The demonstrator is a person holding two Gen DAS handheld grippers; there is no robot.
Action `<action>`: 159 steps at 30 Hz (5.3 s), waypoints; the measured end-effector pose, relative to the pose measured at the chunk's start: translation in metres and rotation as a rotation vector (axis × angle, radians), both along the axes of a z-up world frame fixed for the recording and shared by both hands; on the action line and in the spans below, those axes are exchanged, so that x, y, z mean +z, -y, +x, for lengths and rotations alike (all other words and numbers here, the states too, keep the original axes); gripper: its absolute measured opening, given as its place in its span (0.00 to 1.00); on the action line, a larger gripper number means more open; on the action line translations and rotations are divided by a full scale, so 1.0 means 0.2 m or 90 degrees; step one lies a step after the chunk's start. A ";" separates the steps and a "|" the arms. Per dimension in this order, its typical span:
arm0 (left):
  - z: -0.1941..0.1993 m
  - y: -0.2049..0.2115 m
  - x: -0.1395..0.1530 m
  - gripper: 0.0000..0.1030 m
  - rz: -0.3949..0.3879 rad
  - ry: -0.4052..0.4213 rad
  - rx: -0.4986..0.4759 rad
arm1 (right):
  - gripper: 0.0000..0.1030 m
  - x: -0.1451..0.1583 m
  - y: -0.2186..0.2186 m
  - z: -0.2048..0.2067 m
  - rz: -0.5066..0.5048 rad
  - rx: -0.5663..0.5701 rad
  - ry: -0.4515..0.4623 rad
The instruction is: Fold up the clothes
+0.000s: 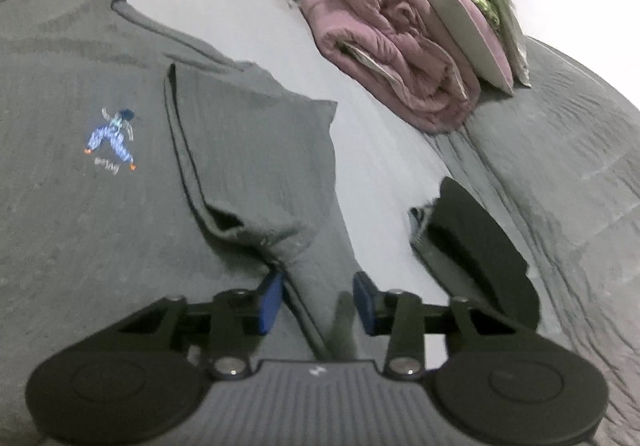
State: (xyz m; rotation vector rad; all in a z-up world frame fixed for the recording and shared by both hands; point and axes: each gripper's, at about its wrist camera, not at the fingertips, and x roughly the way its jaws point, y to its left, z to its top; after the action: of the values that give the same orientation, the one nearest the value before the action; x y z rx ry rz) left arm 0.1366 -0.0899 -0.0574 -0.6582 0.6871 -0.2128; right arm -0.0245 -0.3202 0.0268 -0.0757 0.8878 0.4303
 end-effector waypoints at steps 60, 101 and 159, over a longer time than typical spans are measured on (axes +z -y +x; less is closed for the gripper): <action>0.08 -0.04 0.14 0.17 0.033 -0.029 -0.050 | 0.46 -0.01 -0.04 -0.36 -0.019 0.053 0.056; -0.25 -0.05 0.15 0.03 0.083 -0.034 -0.140 | 0.04 0.11 -0.51 -0.35 -0.060 0.204 0.025; -1.01 0.02 0.09 0.33 0.054 -0.128 -0.345 | 0.16 -0.14 0.15 -0.06 0.257 -0.014 -0.230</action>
State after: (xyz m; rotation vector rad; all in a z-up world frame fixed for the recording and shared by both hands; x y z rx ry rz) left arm -0.0663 -0.0945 -0.0402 -0.4032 1.0561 -0.6203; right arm -0.0373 -0.3496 -0.0007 0.3934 1.1368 0.6059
